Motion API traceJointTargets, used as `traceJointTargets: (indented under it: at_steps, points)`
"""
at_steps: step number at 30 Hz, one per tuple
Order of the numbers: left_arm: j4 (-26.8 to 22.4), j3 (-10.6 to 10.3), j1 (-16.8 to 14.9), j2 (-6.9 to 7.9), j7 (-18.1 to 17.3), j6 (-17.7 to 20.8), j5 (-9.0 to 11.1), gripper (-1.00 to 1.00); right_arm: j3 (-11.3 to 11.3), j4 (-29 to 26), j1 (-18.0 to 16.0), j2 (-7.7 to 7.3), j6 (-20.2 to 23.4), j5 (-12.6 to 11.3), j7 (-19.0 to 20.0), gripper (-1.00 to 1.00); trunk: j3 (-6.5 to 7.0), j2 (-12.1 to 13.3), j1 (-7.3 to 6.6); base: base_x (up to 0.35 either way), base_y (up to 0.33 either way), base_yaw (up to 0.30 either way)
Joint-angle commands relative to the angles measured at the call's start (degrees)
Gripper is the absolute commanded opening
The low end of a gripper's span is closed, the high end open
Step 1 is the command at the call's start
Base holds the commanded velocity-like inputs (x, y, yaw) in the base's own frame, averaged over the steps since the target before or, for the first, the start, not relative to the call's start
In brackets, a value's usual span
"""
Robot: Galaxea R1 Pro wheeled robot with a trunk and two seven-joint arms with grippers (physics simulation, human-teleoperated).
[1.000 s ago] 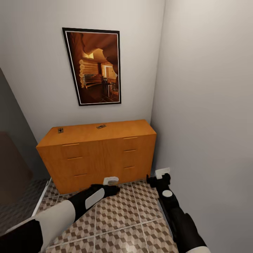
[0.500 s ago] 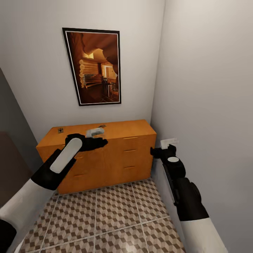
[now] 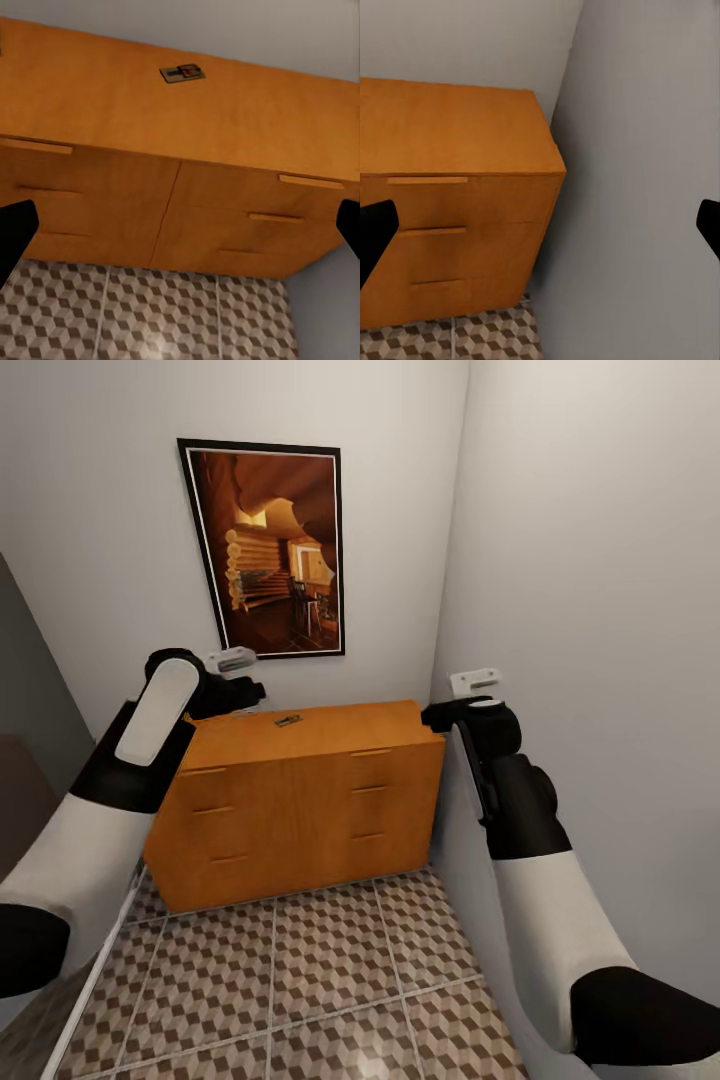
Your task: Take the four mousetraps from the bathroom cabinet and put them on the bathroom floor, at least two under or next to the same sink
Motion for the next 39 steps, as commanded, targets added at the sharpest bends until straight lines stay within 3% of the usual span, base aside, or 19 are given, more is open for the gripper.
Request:
traceJointTargets:
  at_steps: [1,6,7,11,17,26,39]
  points:
    - [0.92,-0.09,-0.85,0.07,0.74,0.2,0.48,1.0,0.08,1.12,-0.89,0.05,0.32,-0.38,-0.44,1.0,-0.09,-0.07,0.01,0.0,0.0,0.0]
    - [9.12,-0.09,-4.61,0.0,1.09,0.11,-1.03,1.0,0.09,9.77,-5.89,0.2,0.3,-2.08,-0.56,1.0,-0.09,-0.07,0.01,0.0,0.0,0.0]
    - [12.26,-0.15,-5.53,-0.05,1.03,0.05,-2.15,1.0,0.05,12.81,-7.42,0.22,0.06,-3.11,-0.61,1.0,-0.09,-0.07,0.01,0.0,0.0,0.0]
    - [17.1,-0.21,-6.71,-0.11,0.75,-0.08,-5.75,1.0,0.02,17.71,-9.62,0.24,-1.78,-6.63,-0.71,1.0,-0.09,-0.07,0.01,0.0,0.0,0.0]
    - [18.01,-0.61,-6.91,-0.02,0.08,-0.06,-8.45,1.0,0.05,20.02,-10.47,0.28,-3.08,-11.3,-0.71,1.0,-0.09,-0.07,0.01,0.0,0.0,0.0]
    - [18.69,-0.83,-6.7,0.06,-0.16,-0.05,-9.13,1.0,0.1,23.86,-10.63,0.28,-3.71,-16.46,-0.64,1.0,-0.09,-0.07,0.01,0.065,0.015,0.0]
    - [19.28,-0.78,-6.31,0.76,-0.58,-0.05,-8.89,1.0,0.2,26.0,-10.53,0.17,-3.98,-17.47,-0.39,1.0,-0.09,-0.07,0.01,0.25,0.15,0.0]
